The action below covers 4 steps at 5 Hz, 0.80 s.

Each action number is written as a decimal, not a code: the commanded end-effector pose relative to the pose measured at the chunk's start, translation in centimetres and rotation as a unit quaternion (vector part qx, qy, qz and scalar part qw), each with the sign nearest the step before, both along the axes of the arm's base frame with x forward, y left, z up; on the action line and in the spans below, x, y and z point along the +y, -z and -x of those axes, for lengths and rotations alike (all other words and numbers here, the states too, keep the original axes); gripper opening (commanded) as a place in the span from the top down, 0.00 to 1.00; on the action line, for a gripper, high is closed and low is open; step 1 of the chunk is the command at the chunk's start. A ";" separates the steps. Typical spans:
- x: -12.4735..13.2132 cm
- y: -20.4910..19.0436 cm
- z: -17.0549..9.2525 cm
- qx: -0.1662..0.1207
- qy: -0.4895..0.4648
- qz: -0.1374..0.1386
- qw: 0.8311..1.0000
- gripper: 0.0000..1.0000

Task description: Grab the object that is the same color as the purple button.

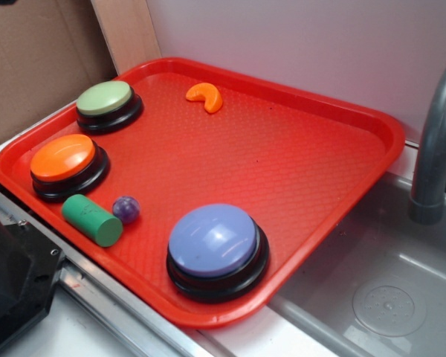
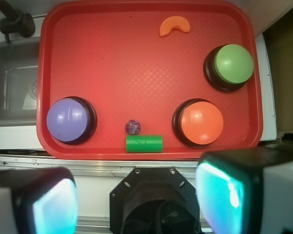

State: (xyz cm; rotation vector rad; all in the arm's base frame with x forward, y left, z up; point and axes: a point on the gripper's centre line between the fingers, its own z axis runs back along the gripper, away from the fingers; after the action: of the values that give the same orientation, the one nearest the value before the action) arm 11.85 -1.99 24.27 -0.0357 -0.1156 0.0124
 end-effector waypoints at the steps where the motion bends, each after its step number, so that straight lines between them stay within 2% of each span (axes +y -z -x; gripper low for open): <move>1: 0.0 0.0 0.0 0.000 0.000 0.000 1.000 0.00; 2: -0.5 3.5 -0.9 -0.019 -0.037 -0.003 0.999 0.00; 4: -1.2 11.2 -2.1 -0.025 -0.076 -0.022 0.997 0.00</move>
State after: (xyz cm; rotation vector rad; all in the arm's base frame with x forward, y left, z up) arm 13.55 -3.13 12.49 0.0171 -0.1443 0.1747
